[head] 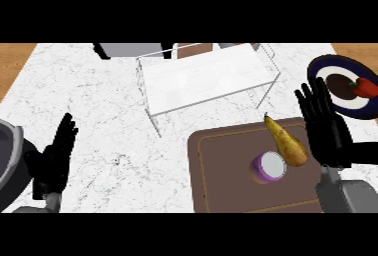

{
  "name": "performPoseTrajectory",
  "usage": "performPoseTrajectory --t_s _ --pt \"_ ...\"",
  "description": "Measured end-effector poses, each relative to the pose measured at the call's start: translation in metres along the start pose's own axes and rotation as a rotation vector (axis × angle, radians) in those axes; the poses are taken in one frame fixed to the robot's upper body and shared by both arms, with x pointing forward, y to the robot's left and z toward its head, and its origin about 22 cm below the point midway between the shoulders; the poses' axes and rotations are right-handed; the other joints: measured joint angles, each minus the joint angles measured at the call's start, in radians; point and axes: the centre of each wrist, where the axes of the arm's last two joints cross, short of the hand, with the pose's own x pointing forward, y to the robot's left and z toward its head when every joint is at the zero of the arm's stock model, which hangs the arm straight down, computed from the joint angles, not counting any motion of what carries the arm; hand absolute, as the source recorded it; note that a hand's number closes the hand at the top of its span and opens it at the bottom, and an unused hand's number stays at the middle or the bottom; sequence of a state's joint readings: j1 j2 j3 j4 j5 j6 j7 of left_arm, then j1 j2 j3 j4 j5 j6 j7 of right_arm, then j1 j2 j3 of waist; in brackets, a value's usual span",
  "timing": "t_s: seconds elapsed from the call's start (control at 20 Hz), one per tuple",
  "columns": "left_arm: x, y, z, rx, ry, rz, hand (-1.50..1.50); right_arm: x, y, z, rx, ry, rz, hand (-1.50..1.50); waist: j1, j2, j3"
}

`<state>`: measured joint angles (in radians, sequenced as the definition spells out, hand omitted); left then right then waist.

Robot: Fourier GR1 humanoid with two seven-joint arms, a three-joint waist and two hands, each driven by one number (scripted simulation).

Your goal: Pick the can from the tray and place it in the tiered shelf

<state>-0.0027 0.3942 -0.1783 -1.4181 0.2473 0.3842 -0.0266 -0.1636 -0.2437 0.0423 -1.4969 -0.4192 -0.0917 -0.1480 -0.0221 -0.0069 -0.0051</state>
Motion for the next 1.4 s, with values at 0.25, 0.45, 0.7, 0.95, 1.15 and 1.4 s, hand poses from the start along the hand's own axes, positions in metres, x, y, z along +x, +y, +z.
performPoseTrajectory --t_s 0.25,0.45,0.7,0.95,1.15,1.4 --pt "-0.002 -0.001 -0.006 -0.048 0.104 0.028 0.00 0.036 -0.055 0.003 0.038 -0.076 0.193 1.50 0.004 0.005 0.004" --pt "-0.011 -0.001 -0.003 -0.104 0.207 0.068 0.00 0.057 -0.118 0.015 -0.024 0.052 0.537 1.50 -0.002 0.016 0.000" --pt "-0.010 -0.003 -0.010 -0.170 0.278 0.099 0.00 0.045 -0.168 0.034 -0.017 0.151 0.571 -1.50 0.015 0.012 0.005" --pt "-0.010 -0.005 -0.006 -0.188 0.308 0.106 0.00 0.066 -0.186 0.042 0.158 0.160 0.580 -1.50 0.017 0.007 0.005" --pt "-0.012 0.001 -0.008 -0.189 0.320 0.107 0.00 0.090 -0.178 0.040 0.295 0.197 0.594 -1.50 0.015 0.006 0.005" --pt "-0.010 0.003 -0.007 -0.189 0.324 0.111 0.00 0.120 -0.137 0.034 0.425 0.258 0.668 -1.50 0.011 0.003 0.003"
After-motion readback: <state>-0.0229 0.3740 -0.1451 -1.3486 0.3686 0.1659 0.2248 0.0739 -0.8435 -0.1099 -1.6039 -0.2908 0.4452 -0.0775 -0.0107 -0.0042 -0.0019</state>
